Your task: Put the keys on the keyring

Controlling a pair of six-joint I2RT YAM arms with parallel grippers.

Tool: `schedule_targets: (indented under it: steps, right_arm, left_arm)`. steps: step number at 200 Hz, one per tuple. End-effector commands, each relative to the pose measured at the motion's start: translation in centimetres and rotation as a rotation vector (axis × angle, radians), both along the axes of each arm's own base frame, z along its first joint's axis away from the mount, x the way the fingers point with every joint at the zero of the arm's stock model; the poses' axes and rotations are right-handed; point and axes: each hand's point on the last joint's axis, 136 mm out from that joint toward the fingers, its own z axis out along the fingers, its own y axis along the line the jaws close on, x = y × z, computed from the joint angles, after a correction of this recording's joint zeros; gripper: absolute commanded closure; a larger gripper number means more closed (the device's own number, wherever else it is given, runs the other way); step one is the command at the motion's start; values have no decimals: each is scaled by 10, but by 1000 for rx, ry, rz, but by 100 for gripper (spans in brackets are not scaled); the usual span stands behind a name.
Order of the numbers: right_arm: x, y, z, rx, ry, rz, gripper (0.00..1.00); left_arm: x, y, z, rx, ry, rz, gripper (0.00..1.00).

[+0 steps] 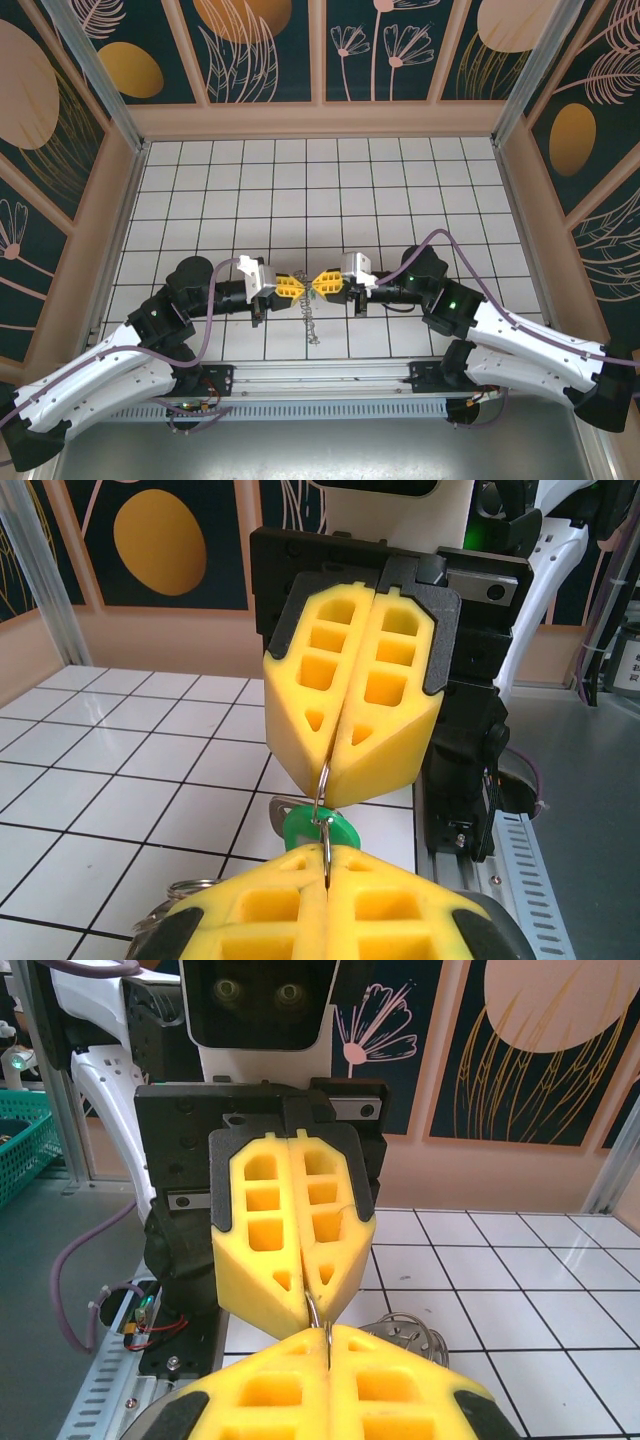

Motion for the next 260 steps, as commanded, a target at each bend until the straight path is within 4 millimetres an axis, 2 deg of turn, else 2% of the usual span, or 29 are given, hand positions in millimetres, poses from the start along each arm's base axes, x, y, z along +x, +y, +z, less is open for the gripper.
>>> schedule_targets:
  steps: [1,102,161,260]
  right_arm:
    - [-5,-1,17,47,-26,25,100]
    - [-9,-5,15,46,-10,44,100]
    - [-1,-5,15,58,-5,21,100]
    - [-6,-2,13,40,8,66,100]
  left_arm:
    - [-3,1,20,-51,-57,-14,100]
    - [-3,0,19,-49,-52,-18,100]
    - [-4,0,20,-51,-55,-19,100]
    - [-3,0,20,-49,-56,-16,100]
